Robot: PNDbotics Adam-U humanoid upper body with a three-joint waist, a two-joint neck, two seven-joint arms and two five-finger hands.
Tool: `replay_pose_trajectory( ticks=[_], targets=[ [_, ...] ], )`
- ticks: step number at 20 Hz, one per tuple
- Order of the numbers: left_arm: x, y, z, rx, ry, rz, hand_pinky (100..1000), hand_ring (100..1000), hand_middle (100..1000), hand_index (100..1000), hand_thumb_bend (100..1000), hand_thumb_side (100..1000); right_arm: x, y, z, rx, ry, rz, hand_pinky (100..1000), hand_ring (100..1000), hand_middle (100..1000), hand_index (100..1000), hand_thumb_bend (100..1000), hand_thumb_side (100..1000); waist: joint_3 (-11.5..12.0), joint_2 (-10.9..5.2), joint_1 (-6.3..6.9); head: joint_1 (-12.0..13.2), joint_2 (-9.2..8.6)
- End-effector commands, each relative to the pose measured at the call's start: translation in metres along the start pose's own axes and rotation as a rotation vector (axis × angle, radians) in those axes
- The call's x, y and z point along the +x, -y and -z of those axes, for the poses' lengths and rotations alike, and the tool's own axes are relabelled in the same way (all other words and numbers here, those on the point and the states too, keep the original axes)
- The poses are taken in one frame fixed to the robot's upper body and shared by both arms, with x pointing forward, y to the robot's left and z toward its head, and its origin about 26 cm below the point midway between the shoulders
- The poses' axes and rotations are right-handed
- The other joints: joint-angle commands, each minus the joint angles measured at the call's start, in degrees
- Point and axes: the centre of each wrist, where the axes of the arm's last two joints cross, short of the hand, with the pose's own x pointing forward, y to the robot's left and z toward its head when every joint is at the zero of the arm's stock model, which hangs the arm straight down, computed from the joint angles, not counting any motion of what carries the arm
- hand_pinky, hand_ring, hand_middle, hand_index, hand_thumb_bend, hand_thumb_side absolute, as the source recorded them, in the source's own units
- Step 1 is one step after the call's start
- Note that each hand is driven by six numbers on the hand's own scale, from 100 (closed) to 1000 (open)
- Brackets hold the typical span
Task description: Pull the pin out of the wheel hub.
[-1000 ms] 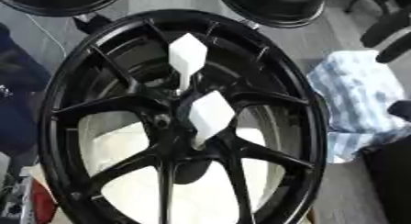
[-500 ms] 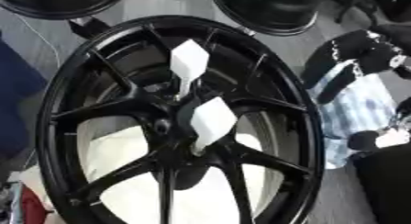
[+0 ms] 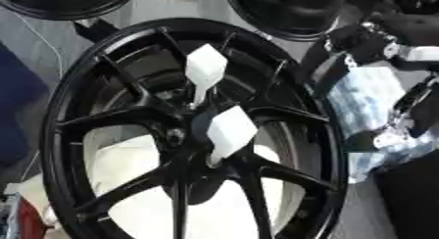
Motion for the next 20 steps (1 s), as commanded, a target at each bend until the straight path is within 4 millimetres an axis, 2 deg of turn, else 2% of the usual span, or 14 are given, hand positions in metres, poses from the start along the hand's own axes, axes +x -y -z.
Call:
replay_pose_trajectory(
  ticks=[1,7,12,16,20],
  targets=[
    [0.007,-0.001,0.005,0.006,0.022,0.006,778,930,697,828,100,759,0.004,0.008,0.005,0.013,-0.036,-0.02,767,760,741,727,528,279,0.3,-0.79,0.23,-1.2,-0.24],
    [0.008,-0.001,0.007,0.037,0.025,-0.005,782,936,708,837,100,763,0.004,0.005,0.016,0.053,-0.116,-0.018,760,758,761,748,571,271,1.4,-0.68,0.21,-3.1,2.43],
    [0.009,-0.001,0.01,0.063,0.031,-0.012,784,942,716,842,100,766,0.004,0.001,0.022,0.109,-0.151,-0.006,759,759,778,771,609,249,2.3,-0.34,0.1,-2.6,4.49],
    [0.01,-0.001,0.011,0.099,0.022,-0.021,784,942,716,842,100,769,0.003,-0.004,0.024,0.155,-0.155,0.05,760,758,784,779,602,239,2.9,-0.07,-0.15,-2.3,5.13],
    [0.01,-0.001,0.012,0.113,0.018,-0.027,784,942,717,841,100,772,0.003,-0.003,0.027,0.171,-0.151,0.083,759,769,797,794,586,228,3.2,-0.07,-0.21,-2.5,5.02]
  ],
)
